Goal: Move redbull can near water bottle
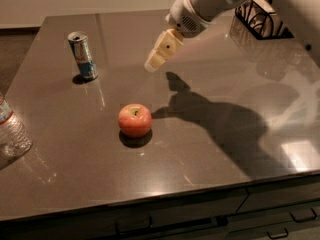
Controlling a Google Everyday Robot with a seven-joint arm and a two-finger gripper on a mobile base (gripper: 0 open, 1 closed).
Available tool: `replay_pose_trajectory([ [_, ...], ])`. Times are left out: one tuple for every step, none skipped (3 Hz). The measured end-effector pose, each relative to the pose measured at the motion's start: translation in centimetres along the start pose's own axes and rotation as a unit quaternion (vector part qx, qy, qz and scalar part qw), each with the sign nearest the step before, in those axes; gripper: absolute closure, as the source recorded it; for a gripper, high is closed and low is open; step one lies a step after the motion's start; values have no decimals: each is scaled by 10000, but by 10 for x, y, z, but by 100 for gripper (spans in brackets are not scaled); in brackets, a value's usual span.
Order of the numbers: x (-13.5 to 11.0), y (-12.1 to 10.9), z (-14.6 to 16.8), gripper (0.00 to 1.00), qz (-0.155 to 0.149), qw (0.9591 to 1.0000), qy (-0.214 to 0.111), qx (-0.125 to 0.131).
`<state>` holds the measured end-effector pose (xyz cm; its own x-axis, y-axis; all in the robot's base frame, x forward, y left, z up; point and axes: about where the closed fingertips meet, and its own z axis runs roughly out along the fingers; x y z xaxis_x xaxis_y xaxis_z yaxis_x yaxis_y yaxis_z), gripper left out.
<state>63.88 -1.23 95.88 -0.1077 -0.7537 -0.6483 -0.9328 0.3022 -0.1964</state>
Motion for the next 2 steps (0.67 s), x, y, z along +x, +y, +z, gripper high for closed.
replay_pose_trajectory([
  [-41,-3,44,0,-46,9992,-366,-126],
  [-78,0,84,0,-85,9982,-557,-210],
])
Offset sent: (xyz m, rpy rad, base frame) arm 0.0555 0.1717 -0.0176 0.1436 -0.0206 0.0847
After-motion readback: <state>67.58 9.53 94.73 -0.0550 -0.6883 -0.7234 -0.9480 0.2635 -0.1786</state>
